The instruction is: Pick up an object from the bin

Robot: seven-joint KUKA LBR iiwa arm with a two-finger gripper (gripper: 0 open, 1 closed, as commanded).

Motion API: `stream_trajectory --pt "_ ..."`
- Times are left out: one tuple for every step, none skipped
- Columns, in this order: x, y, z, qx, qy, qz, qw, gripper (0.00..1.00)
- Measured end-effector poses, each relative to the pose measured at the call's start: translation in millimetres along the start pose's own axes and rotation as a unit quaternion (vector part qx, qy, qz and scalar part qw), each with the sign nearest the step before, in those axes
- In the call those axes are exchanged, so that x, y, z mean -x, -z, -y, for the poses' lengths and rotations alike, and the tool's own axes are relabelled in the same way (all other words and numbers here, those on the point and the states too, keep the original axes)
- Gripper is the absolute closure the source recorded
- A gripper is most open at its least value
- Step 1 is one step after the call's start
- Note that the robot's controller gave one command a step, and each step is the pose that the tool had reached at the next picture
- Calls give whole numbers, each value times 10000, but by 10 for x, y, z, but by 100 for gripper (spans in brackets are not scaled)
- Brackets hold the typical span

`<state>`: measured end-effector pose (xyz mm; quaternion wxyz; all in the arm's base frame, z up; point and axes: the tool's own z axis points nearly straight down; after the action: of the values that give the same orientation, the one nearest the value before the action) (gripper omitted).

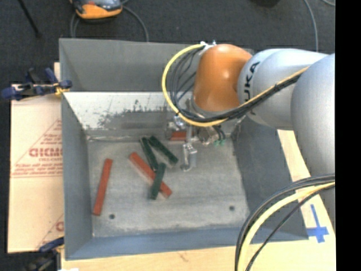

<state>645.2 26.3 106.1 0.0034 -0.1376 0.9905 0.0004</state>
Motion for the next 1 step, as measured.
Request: stream_trajectory --pt "-26 -217 -107 -3 -932 -18 9956 0"
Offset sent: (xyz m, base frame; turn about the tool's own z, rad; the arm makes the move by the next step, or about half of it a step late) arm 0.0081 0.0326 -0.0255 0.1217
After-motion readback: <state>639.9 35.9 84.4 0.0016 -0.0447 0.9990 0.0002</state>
